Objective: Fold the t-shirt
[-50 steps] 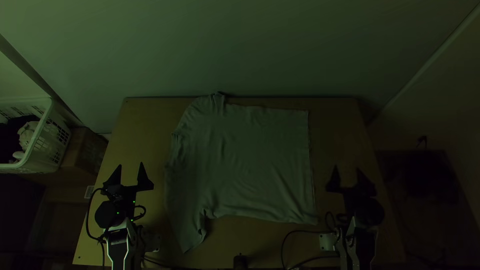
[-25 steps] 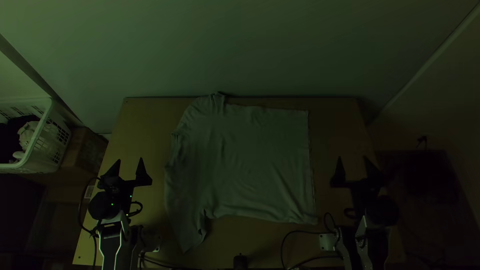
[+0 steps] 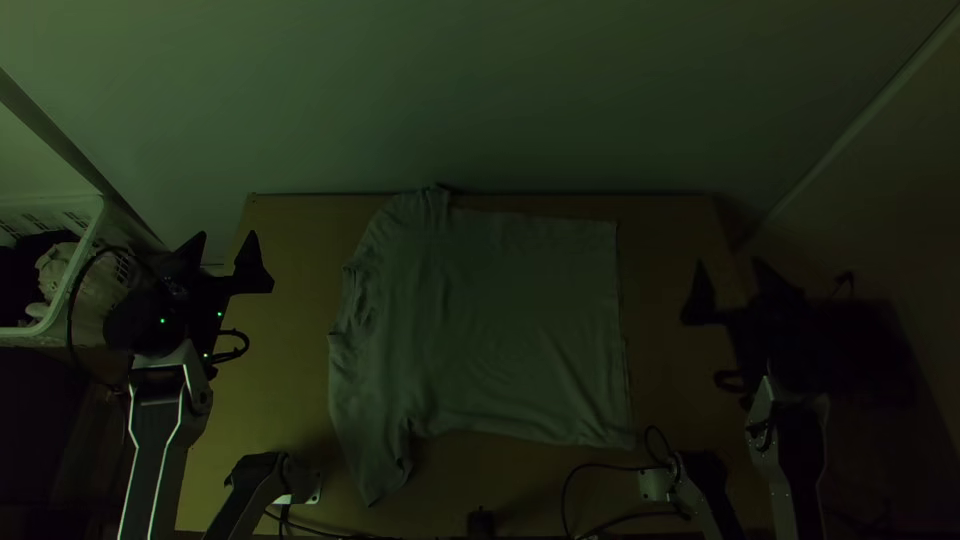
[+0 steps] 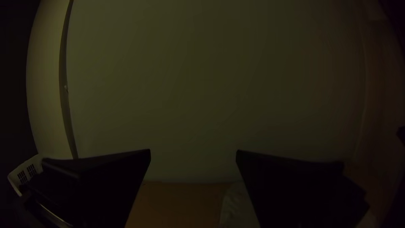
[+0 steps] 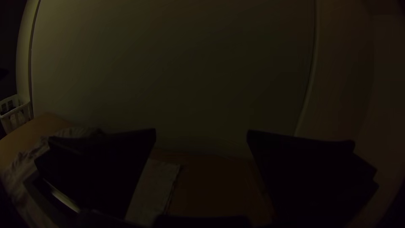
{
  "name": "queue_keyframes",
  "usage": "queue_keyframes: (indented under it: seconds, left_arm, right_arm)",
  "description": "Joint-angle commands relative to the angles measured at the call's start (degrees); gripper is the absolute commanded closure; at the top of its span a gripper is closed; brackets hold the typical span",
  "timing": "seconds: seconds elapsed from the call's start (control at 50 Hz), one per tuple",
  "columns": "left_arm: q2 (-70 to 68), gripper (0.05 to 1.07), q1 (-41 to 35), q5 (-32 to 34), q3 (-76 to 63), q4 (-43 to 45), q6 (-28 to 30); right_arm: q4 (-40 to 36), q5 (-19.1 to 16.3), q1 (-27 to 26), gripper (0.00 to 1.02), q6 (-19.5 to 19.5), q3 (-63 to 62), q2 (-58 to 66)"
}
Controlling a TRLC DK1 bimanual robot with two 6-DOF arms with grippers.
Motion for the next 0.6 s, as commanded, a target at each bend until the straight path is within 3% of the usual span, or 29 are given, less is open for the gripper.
queue_keyframes:
  seconds: [0.0,0.32,0.58]
  left_arm:
    - [5.19,0.10,-1.75,0.14,7.16,-1.81,-0.04]
    - [23.12,0.10,-4.91,0.14,28.52,-11.57,-0.66]
    - [36.39,0.10,-7.55,0.23,41.88,-14.30,-3.82]
  right_arm:
    - [0.57,0.13,0.49,0.03,-0.27,4.40,4.96]
    - [0.48,0.22,1.28,0.03,3.07,15.56,19.11]
    - [-1.36,0.22,1.28,0.03,5.79,24.88,29.84]
